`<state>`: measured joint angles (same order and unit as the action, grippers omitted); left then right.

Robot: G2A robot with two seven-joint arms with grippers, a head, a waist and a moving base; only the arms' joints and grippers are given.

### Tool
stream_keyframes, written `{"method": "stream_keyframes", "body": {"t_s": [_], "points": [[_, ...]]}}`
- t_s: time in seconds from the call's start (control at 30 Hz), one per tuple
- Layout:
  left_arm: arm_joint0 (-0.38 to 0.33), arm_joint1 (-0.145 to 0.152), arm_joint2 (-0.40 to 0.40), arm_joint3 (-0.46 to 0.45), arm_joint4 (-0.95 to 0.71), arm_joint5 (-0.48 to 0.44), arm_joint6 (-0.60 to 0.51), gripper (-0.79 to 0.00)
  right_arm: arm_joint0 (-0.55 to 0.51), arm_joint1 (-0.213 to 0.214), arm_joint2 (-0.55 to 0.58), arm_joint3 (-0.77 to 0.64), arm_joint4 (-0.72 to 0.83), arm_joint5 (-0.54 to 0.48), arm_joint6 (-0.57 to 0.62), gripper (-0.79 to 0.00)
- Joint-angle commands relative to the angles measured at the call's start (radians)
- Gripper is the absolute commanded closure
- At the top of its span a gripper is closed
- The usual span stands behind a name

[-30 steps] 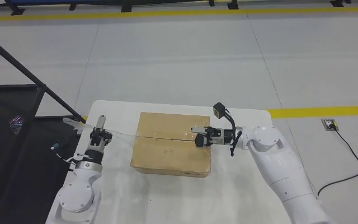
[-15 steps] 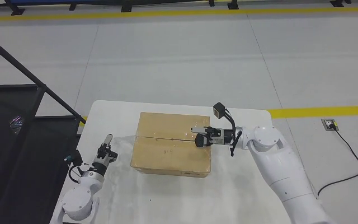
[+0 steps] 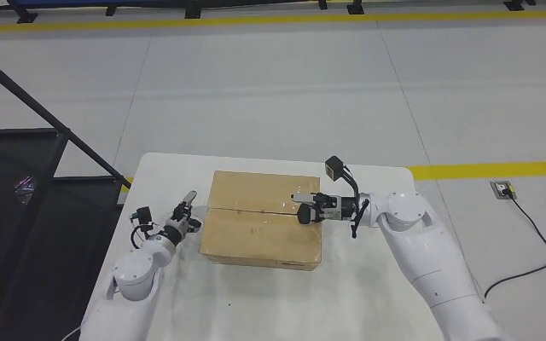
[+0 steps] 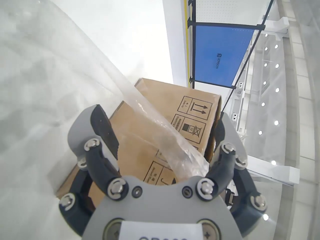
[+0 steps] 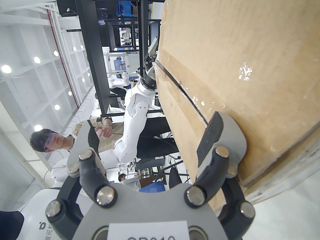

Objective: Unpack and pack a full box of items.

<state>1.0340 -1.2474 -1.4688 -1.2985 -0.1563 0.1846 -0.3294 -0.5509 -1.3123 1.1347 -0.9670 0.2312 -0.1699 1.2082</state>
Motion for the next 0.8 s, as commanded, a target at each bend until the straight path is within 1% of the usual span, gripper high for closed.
{"method": "stream_keyframes", "body": {"t_s": [0.0,0.2,0.33,0.43,0.57,0.77], "points": [[-0.035,-0.005,0.018,0.043,-0.018,0.002,-0.003,-0.785,0.0,0.0,0.0,0.0,0.0,0.0,0.0,-0.785],[-0.115,-0.02,0.042,0.136,-0.08,-0.012,0.044,-0.785,0.0,0.0,0.0,0.0,0.0,0.0,0.0,-0.785],[-0.119,-0.022,0.015,0.145,-0.14,-0.053,0.063,-0.785,0.0,0.0,0.0,0.0,0.0,0.0,0.0,-0.785],[-0.094,-0.018,-0.011,0.115,-0.144,-0.094,0.079,-0.785,0.0,0.0,0.0,0.0,0.0,0.0,0.0,-0.785],[-0.041,-0.011,-0.055,0.042,-0.152,-0.129,0.092,-0.785,0.0,0.0,0.0,0.0,0.0,0.0,0.0,-0.785],[0.04,-0.001,-0.111,-0.087,-0.153,-0.155,0.095,-0.785,0.0,0.0,0.0,0.0,0.0,0.0,0.0,-0.785]]}}
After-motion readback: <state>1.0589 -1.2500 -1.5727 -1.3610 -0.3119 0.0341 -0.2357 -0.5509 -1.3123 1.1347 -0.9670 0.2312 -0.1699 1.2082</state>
